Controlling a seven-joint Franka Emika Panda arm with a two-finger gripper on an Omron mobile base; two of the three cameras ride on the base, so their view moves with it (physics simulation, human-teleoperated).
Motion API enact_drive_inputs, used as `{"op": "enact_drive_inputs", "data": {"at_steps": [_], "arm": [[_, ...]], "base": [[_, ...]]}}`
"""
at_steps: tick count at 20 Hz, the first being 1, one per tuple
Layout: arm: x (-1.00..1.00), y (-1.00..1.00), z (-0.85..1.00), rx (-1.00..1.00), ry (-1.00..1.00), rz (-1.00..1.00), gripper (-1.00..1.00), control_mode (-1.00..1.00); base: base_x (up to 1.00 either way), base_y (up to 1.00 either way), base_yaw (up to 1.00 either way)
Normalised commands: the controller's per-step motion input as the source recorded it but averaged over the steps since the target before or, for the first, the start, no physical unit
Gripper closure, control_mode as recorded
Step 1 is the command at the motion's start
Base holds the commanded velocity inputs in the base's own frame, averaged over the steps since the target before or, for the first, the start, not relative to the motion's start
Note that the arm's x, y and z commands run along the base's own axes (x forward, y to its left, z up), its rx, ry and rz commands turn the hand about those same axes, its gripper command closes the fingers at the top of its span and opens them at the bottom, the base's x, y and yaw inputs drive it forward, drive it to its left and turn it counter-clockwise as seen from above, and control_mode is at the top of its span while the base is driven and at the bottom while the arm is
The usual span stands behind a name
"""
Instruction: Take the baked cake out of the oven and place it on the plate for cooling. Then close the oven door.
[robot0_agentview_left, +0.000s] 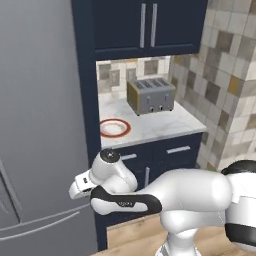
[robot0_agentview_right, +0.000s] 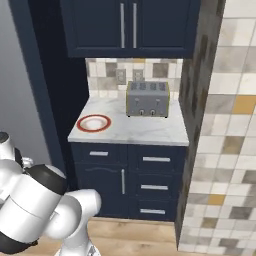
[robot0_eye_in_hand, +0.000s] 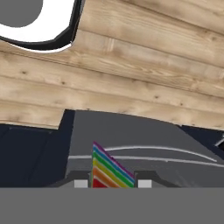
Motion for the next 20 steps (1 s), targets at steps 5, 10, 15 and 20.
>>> {"op": "enact_drive_inputs", "data": {"at_steps": [5,10,15,20], "arm": [[0.00,0.00,0.00,0.00,0.00,0.00,1.00,1.00],[0.00,0.00,0.00,0.00,0.00,0.00,1.00,1.00],[0.00,0.00,0.00,0.00,0.00,0.00,1.00,1.00],[0.00,0.00,0.00,0.00,0.00,0.00,1.00,1.00]], "base": [[0.30,-0.69,0.00],[0.36,-0.62,0.00],[0.45,-0.39,0.00],[0.33,0.14,0.00]]}}
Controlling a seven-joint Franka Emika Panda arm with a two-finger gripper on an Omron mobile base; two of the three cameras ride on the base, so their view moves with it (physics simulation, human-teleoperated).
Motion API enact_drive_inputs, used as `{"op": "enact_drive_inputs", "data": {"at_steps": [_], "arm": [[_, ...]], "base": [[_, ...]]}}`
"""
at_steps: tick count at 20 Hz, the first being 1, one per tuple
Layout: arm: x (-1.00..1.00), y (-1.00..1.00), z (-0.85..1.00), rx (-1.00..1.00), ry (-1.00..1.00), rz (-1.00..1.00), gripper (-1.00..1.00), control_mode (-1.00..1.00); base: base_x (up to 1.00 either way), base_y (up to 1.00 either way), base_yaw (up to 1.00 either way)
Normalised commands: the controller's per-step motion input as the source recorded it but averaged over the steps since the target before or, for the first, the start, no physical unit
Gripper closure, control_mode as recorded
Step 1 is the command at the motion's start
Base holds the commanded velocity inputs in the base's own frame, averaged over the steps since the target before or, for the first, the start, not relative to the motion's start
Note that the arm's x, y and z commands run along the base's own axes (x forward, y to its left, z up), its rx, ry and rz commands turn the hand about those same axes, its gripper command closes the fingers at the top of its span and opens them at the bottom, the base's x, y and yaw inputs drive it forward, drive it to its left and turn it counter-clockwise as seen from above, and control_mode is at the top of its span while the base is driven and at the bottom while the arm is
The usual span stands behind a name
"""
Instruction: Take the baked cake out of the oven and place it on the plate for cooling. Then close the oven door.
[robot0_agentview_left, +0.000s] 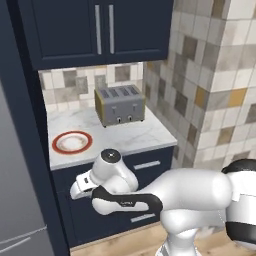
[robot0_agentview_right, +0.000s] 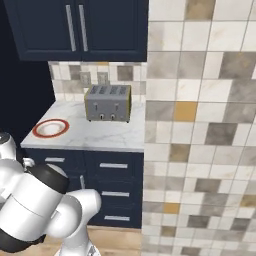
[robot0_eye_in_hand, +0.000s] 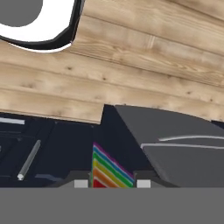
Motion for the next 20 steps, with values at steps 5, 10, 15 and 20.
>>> {"op": "enact_drive_inputs", "data": {"at_steps": [5,10,15,20], "arm": [[0.00,0.00,0.00,0.00,0.00,0.00,1.00,1.00],[0.00,0.00,0.00,0.00,0.00,0.00,1.00,1.00],[0.00,0.00,0.00,0.00,0.00,0.00,1.00,1.00],[0.00,0.00,0.00,0.00,0.00,0.00,1.00,1.00]], "base": [[0.46,0.08,-0.01],[0.54,0.02,-0.06],[0.48,0.07,-0.07],[0.37,0.09,-0.06]]}}
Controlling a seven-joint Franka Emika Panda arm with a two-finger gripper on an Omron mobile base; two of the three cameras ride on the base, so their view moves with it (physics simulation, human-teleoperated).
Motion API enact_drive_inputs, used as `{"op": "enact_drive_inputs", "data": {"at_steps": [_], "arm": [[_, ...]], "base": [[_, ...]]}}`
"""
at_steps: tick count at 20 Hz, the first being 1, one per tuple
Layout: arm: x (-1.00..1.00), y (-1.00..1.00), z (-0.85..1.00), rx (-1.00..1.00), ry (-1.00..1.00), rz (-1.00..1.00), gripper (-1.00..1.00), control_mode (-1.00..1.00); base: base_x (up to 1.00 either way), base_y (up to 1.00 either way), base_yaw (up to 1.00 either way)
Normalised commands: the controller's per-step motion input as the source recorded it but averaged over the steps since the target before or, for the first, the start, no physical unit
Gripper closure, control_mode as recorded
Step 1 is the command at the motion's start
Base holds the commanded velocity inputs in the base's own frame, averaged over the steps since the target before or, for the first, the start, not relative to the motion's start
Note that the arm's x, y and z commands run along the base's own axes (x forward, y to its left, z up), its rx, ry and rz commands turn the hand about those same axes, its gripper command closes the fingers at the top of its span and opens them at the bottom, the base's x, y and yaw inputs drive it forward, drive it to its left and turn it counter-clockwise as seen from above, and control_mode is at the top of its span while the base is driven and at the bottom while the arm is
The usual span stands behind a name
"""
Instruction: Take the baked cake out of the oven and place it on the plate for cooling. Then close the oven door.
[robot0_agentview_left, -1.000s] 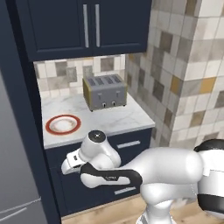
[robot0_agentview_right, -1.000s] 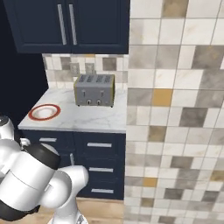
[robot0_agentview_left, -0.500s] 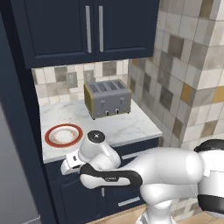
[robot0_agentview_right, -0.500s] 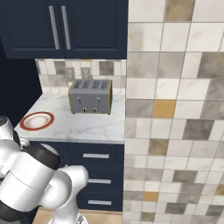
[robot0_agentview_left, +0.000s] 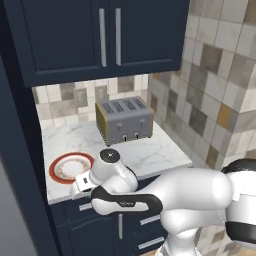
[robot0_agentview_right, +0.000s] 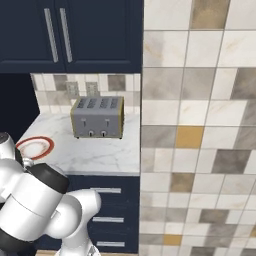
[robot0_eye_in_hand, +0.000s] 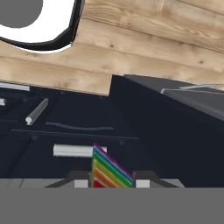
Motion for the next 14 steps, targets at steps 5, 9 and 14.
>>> {"op": "enact_drive_inputs", "data": {"at_steps": [5,9,14], "arm": [[0.00,0.00,0.00,0.00,0.00,0.00,1.00,1.00],[0.00,0.00,0.00,0.00,0.00,0.00,1.00,1.00],[0.00,0.00,0.00,0.00,0.00,0.00,1.00,1.00]], "base": [[0.10,0.04,-0.01],[0.00,0.00,0.00],[0.00,0.00,0.00]]}}
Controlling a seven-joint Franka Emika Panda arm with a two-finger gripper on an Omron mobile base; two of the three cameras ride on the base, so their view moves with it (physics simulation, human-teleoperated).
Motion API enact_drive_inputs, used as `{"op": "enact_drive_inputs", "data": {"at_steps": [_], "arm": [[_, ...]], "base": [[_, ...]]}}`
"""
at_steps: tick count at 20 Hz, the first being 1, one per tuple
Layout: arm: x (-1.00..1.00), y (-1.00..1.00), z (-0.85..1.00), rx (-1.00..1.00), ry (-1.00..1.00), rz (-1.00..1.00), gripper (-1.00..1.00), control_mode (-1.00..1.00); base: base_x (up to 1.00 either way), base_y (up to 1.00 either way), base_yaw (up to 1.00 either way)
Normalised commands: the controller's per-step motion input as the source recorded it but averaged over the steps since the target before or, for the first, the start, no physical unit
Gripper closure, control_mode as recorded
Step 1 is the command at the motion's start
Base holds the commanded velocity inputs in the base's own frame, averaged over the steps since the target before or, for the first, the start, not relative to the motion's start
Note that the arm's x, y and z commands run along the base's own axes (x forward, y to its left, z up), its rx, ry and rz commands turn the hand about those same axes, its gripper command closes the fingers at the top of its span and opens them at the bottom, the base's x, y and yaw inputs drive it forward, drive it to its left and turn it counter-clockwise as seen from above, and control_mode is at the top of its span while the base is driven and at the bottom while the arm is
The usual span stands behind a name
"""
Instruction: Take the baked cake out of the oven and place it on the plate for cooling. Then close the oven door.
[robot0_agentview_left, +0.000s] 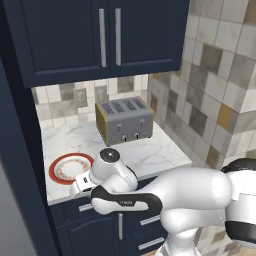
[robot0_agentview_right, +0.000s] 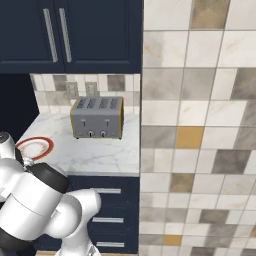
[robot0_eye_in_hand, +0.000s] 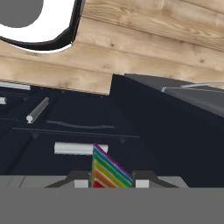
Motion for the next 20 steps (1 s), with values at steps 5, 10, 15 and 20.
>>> {"op": "enact_drive_inputs", "data": {"at_steps": [5,10,15,20], "arm": [[0.00,0.00,0.00,0.00,0.00,0.00,1.00,-1.00],[0.00,0.00,0.00,0.00,0.00,0.00,1.00,-1.00],[0.01,0.00,0.00,0.00,0.00,0.00,1.00,-1.00],[0.37,0.16,0.05,0.00,0.00,-0.08,1.00,-1.00]], "base": [[0.00,0.00,0.00],[0.00,0.00,0.00],[0.00,0.00,0.00],[0.00,0.00,0.00]]}}
